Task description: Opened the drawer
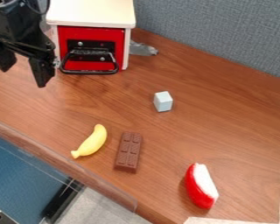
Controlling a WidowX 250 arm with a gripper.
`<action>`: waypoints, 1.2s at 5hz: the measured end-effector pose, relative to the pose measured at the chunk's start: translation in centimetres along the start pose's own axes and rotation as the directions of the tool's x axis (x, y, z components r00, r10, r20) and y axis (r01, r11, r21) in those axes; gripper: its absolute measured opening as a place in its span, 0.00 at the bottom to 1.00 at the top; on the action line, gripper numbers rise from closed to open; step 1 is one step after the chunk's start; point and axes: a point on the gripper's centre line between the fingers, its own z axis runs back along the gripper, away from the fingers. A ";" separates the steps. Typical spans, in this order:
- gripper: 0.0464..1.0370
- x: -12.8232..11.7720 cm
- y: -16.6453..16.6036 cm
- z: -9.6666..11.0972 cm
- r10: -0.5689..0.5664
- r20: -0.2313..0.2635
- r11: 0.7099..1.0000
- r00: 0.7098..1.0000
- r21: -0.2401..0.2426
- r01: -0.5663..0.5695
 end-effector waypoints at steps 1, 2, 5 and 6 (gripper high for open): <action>0.96 1.9 0.5 -1.4 -0.169 0.013 0.985 0.985 -0.024 0.170; 0.96 3.5 0.5 -2.4 -0.282 0.074 0.958 0.956 -0.024 0.285; 0.96 6.8 -0.4 -6.5 -0.640 0.230 0.749 0.733 -0.022 0.662; 0.96 6.9 -0.6 -7.1 -0.687 0.268 0.696 0.675 -0.026 0.718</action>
